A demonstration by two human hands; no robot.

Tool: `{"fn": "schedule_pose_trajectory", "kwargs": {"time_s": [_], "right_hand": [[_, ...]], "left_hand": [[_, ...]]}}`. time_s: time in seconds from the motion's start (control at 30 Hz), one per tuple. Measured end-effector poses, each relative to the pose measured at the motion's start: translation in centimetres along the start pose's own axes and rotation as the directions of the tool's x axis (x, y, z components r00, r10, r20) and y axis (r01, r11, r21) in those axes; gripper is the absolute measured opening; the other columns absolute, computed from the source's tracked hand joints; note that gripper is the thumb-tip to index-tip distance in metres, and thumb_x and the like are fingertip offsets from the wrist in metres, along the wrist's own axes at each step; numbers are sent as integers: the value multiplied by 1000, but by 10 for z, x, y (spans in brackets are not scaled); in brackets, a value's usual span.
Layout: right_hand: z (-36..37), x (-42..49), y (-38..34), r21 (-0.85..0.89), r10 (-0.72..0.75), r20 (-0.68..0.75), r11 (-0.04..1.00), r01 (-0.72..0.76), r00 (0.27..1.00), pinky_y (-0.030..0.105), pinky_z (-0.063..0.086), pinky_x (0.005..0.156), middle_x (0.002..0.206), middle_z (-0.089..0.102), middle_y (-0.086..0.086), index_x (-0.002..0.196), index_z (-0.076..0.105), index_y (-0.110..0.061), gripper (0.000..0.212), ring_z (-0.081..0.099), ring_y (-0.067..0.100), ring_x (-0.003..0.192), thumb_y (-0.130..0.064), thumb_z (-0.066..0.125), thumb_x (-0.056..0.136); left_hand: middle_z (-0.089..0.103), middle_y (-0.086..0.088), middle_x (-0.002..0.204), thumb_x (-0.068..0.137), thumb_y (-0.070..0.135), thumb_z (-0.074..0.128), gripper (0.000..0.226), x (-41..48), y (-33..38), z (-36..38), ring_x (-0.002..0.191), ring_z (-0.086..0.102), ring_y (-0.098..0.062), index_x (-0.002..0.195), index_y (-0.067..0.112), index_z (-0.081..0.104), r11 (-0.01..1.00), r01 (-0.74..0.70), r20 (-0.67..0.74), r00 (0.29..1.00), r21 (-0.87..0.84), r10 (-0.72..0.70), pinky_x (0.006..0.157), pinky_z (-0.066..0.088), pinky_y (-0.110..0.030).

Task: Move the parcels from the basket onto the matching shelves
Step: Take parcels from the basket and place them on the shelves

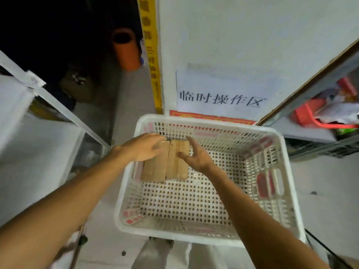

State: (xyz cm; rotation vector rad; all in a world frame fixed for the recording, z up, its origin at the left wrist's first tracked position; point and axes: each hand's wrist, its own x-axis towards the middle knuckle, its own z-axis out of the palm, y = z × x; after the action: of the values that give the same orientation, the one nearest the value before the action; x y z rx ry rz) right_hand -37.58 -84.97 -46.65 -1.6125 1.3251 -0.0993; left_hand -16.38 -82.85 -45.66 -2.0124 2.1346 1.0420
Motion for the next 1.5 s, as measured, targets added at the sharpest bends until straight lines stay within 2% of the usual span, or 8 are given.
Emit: {"fn": "schedule_pose_trajectory", "kwargs": {"time_s": [0.27, 0.47, 0.57, 0.77, 1.0, 1.17, 1.3, 1.5], "right_hand": [[-26, -23, -172, 51, -464, 141, 886, 462, 874, 21, 27, 109, 145, 42, -4, 146, 39, -24, 68, 37, 13, 137, -48, 64, 88], [8, -67, -292, 61, -719, 344, 659, 750, 604, 22, 34, 106, 148, 40, -5, 149, 32, -28, 69, 39, 15, 135, -41, 64, 89], [39, -110, -350, 138, -758, 426, 593, 793, 493, 14, 41, 88, 136, 44, -15, 146, 36, -31, 64, 45, 14, 127, -46, 62, 90], [106, -212, -436, 200, -835, 511, 349, 916, 206, 26, 32, 101, 153, 37, -3, 146, 39, -25, 66, 38, 20, 138, -49, 61, 89], [190, -335, -487, 281, -809, 586, 156, 947, -41, 24, 35, 99, 150, 42, -2, 143, 43, -25, 61, 41, 18, 136, -47, 61, 90], [255, -413, -506, 329, -778, 609, 73, 942, -153, 25, 33, 101, 151, 41, -2, 142, 44, -28, 58, 42, 18, 135, -46, 61, 90], [306, -458, -513, 369, -745, 631, 43, 929, -216, 25, 35, 97, 151, 40, -2, 142, 43, -29, 58, 43, 19, 133, -46, 61, 90], [365, -490, -530, 400, -697, 670, 49, 915, -256, 26, 35, 93, 152, 38, -4, 142, 41, -33, 58, 42, 21, 134, -47, 61, 89]], "left_hand": [[41, 7, 146, 91, 35, 60, 55, -153, 13, -120, 130, 42, -12, 141, 32, 40, 948, 208, -309, 909, -242, -279, 100, 38, -27], [43, 7, 145, 90, 37, 60, 53, -303, 31, -171, 131, 41, -13, 140, 31, 42, 868, 396, -515, 699, -301, -497, 110, 33, -35], [43, 5, 145, 90, 33, 62, 56, -382, 40, -179, 131, 41, -13, 142, 25, 42, 826, 498, -618, 569, -266, -542, 111, 30, -29], [54, -1, 134, 89, 28, 64, 51, -542, 53, -169, 118, 53, -18, 137, 25, 47, 655, 661, -724, 241, -366, -647, 97, 37, -24], [57, -1, 132, 89, 28, 64, 51, -696, 75, -111, 114, 58, -18, 137, 24, 47, 506, 727, -738, -1, -464, -675, 91, 38, -19], [63, -16, 119, 88, 3, 63, 39, -782, 87, -70, 106, 61, -32, 126, 5, 55, 465, 720, -739, -98, -515, -667, 96, 45, -32], [62, -1, 119, 87, 15, 67, 45, -838, 92, -33, 96, 57, -7, 130, 14, 55, 387, 762, -760, -203, -518, -617, 71, 37, 2], [61, -5, 125, 91, 15, 61, 43, -900, 90, -4, 102, 61, -15, 132, 18, 52, 291, 738, -703, -333, -609, -629, 76, 47, -13]]}}
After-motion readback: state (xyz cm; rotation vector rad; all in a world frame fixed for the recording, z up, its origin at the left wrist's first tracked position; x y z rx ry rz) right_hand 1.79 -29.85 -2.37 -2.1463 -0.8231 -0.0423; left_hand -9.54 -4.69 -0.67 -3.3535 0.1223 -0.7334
